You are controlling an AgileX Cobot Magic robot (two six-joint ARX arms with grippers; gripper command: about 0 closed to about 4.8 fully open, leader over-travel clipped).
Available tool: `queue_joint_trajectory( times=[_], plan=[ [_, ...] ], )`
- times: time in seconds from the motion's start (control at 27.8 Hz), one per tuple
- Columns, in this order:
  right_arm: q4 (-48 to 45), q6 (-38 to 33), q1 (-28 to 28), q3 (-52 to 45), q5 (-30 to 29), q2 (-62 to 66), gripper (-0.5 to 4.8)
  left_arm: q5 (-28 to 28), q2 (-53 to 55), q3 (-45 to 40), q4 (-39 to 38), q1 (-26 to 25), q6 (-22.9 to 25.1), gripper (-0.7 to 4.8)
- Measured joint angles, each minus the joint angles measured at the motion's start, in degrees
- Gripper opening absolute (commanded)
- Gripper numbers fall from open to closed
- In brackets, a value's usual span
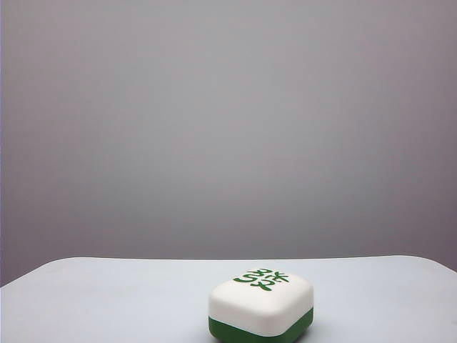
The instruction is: Pick up the foam mahjong on the table and turn it over.
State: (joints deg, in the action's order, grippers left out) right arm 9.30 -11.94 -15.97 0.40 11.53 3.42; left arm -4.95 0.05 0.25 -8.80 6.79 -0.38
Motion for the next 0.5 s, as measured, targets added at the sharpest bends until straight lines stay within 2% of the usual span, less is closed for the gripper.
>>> queue_joint_trajectory(
  times=[0.29, 0.32, 0.36, 0.4, 0.5],
  plan=[
    [0.0, 0.0, 0.0, 0.0, 0.0, 0.0, 0.30, 0.0, 0.0, 0.0, 0.0, 0.0, -1.0, -0.04],
    [0.0, -0.1, 0.0, 0.0, -1.2, 0.0, 0.21, 0.0, 0.0, 0.0, 0.0, 0.0, -1.4, -0.04],
    [-0.3, -0.2, 0.0, 0.0, -2.2, 0.0, -0.09, -0.1, 0.0, 0.1, 0.0, 0.0, -1.9, -0.04],
    [-1.9, -0.3, -0.1, 0.0, -4.3, 0.0, -0.09, -0.3, 0.0, 0.8, -0.1, 0.0, -3.7, -0.04],
    [-5.6, -0.3, -0.2, 0.1, -5.3, 0.0, -0.09, -0.5, 0.0, 3.1, 0.0, 0.0, -7.7, -0.04]
  ],
)
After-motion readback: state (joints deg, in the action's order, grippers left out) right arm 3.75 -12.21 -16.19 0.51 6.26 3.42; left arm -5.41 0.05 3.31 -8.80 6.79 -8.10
